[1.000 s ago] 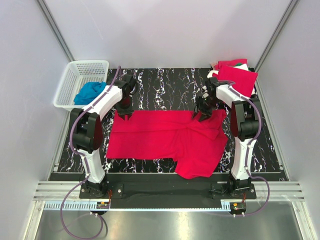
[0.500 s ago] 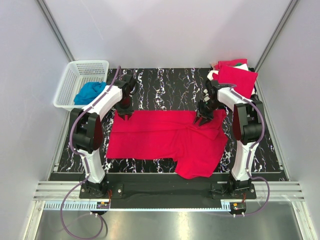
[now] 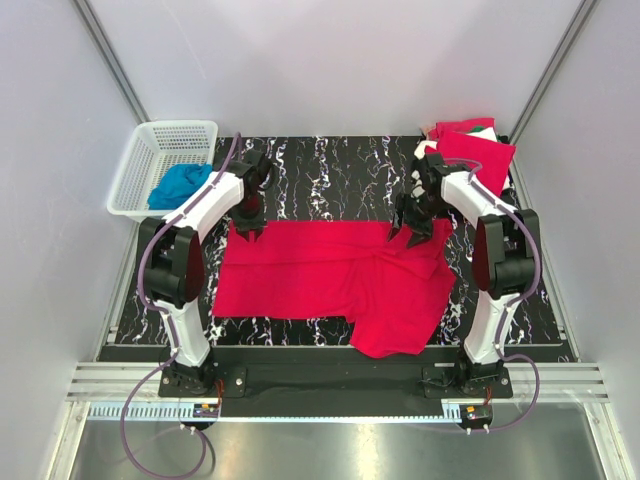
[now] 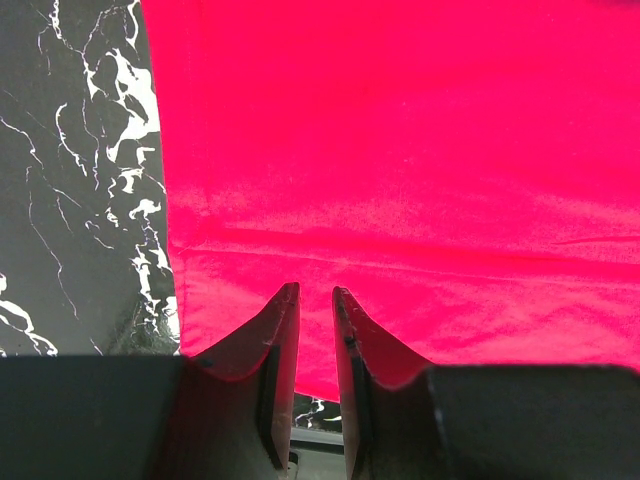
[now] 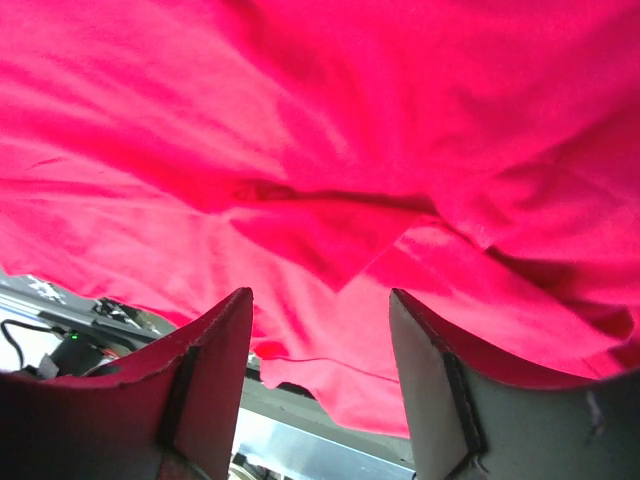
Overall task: Fold and stack the t-shirts
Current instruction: Fold the tshirt
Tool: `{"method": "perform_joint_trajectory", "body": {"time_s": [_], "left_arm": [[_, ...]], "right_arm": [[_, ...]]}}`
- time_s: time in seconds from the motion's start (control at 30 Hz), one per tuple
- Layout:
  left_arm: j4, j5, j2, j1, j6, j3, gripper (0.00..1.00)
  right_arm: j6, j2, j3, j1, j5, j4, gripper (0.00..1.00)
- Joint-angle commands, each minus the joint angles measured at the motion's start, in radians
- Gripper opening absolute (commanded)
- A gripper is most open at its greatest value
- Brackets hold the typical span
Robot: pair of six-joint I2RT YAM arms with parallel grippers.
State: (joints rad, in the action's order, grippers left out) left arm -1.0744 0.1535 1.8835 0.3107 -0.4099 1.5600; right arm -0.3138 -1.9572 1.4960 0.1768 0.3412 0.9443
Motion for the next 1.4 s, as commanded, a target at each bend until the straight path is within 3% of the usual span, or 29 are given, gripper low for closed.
{"method": "perform_joint_trajectory", "body": {"time_s": [0.0,0.87,1.3,1.37], "left_arm": [[0.014,0.004,-0.037,0.004,-0.003,0.005,0.24],[0.027,0.029,-0.027,0.004,0.019,-0.021,0.23],[0.03,0.049,-0.026,0.002,0.033,-0.028,0.23],[0.03,0.049,-0.021,0.002,0.033,-0.025,0.23]], "right_arm": [[-0.014,0.057,0.015,0.012,0.009,0.019,0.65],[-0.085,0.0,-0.06,0.035,0.018,-0.016,0.63],[-0.097,-0.062,-0.022,0.039,0.019,-0.03,0.54],[-0.099,-0.058,-0.014,0.039,0.015,-0.029,0.49]]}}
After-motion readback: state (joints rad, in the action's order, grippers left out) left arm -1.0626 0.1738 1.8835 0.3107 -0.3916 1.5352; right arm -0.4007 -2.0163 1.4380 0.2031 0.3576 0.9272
